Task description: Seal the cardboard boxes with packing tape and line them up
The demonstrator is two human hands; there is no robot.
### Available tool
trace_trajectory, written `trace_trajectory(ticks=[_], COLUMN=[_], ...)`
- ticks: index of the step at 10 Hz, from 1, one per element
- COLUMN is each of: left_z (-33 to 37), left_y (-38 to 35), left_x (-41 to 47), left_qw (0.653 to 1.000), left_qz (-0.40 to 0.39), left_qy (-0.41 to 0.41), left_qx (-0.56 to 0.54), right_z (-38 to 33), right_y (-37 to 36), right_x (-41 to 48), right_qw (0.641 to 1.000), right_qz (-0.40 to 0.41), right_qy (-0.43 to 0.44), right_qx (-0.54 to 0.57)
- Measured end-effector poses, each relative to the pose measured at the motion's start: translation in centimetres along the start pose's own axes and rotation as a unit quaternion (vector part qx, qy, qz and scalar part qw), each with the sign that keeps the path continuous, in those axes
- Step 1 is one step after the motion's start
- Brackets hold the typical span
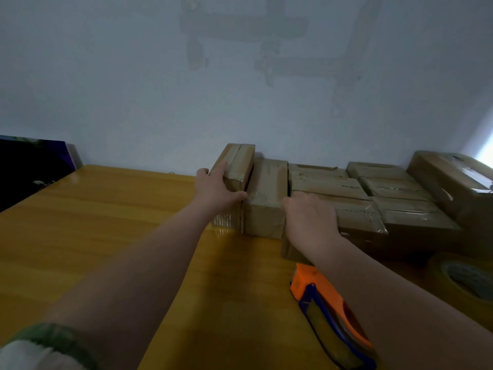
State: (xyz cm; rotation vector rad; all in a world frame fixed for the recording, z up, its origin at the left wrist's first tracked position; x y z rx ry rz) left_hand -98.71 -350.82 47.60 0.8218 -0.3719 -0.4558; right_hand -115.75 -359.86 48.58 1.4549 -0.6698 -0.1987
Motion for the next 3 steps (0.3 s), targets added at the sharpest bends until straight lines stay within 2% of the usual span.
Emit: trace_trajectory(ticks=[1,2,3], left_z=[1.0,2.5,3.9], left_y=[1.2,2.8,4.3], left_x=[-1.1,-2.4,-3.6], left_qw=[0.998,0.992,0.989], left_qz=[0.005,0.029,0.026], left_qy=[0.001,-0.032,-0.083], left_qx=[0.063,0.118,0.122], right_z=[0.5,1.0,1.4], right_y=[0.4,1.4,3.1], right_x=[-0.2,-0.8,-1.5], right_qw=[0.999,0.995,0.991], right_qz=[-0.022,-0.037,-0.037], right_qy=[-0.001,-0.007,-0.010], right_qx=[0.030,0.090,0.130])
Point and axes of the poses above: each hand's wrist, its own x-axis towards the middle knuckle, its own y-axis out of the back of the hand, z = x × y, the point moved 3 cm from there along x, towards the middle knuckle, and after that the axes turned 3 degrees about x, right-handed, at the moved point
